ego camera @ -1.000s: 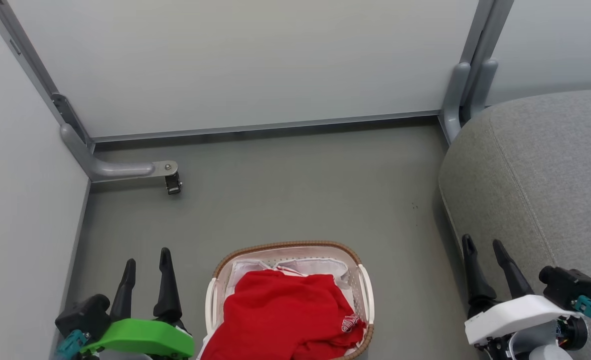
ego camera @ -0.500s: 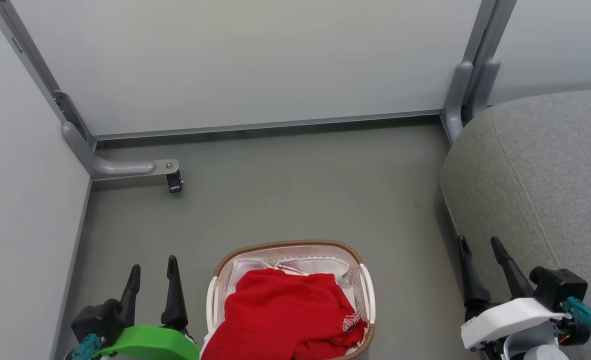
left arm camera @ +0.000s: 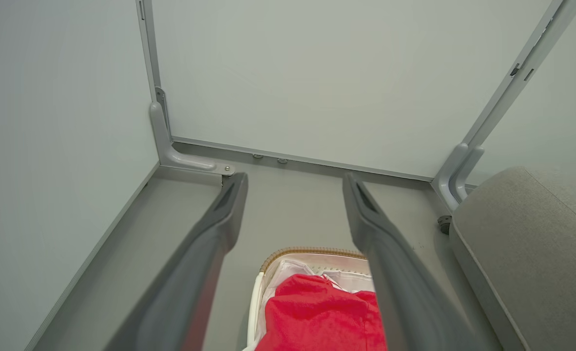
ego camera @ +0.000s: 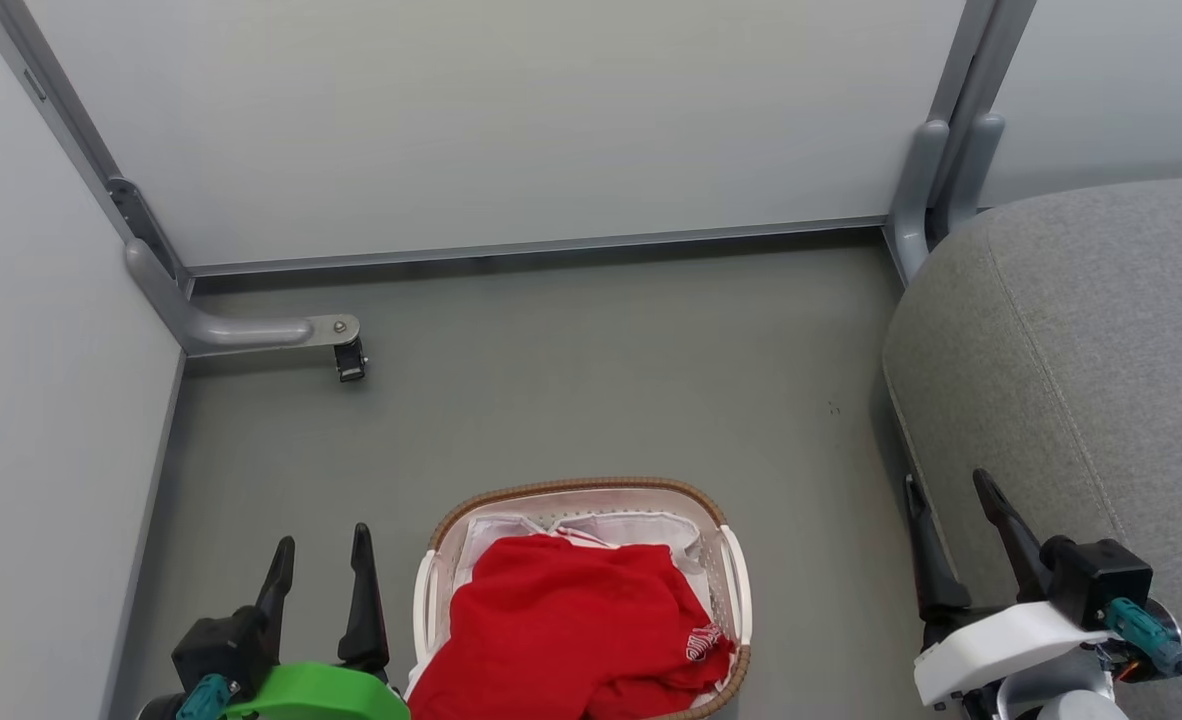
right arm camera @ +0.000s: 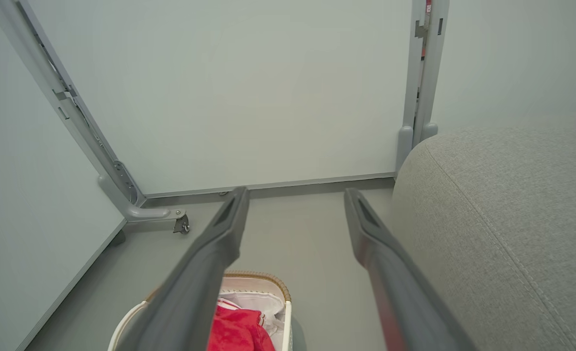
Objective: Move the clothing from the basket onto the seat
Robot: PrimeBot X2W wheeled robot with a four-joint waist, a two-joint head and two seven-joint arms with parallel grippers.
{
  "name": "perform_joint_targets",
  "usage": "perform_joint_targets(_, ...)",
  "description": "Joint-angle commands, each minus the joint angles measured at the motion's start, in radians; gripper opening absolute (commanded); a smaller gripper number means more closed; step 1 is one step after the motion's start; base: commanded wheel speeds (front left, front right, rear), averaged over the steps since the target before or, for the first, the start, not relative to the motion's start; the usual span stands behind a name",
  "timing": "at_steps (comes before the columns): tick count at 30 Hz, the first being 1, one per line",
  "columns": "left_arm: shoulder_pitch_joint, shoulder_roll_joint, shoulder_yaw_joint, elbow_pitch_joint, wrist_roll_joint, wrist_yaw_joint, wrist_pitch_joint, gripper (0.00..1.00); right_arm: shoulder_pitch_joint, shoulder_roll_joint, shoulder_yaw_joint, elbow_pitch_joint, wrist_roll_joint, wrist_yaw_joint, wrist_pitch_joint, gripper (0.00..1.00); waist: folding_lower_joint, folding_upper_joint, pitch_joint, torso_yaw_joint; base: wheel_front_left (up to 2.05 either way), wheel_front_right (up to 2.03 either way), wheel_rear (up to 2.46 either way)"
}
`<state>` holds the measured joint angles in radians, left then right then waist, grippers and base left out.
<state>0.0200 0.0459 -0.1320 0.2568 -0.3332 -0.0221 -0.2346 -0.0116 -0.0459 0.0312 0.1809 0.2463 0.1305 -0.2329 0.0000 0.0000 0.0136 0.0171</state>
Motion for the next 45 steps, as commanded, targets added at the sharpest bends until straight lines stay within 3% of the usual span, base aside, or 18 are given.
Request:
perform_joint_targets(1, 0.008, 0.007, -0.002, 0.001, 0.017, 0.001, -0.009, 1.0, -0.001, -0.006, 0.001, 0.0, -0.023, 0.0, -0.011, 1.0, 0.0, 0.0, 0.0, 0.0, 0.0, 0.0, 0.0)
perform_joint_targets(15, 0.013, 0.007, -0.014, 0.019, 0.081, 0.008, -0.032, 1.0, 0.009, -0.007, 0.007, 0.012, -0.109, 0.0, -0.034, 1.0, 0.0, 0.0, 0.002, 0.003, 0.0, 0.0, 0.0)
perform_joint_targets(45, -0.006, 0.007, -0.019, 0.043, 0.073, 0.007, -0.03, 1.0, -0.006, -0.007, -0.002, 0.023, -0.098, 0.0, -0.034, 1.0, 0.0, 0.0, 0.021, 0.001, 0.0, 0.0, 0.0)
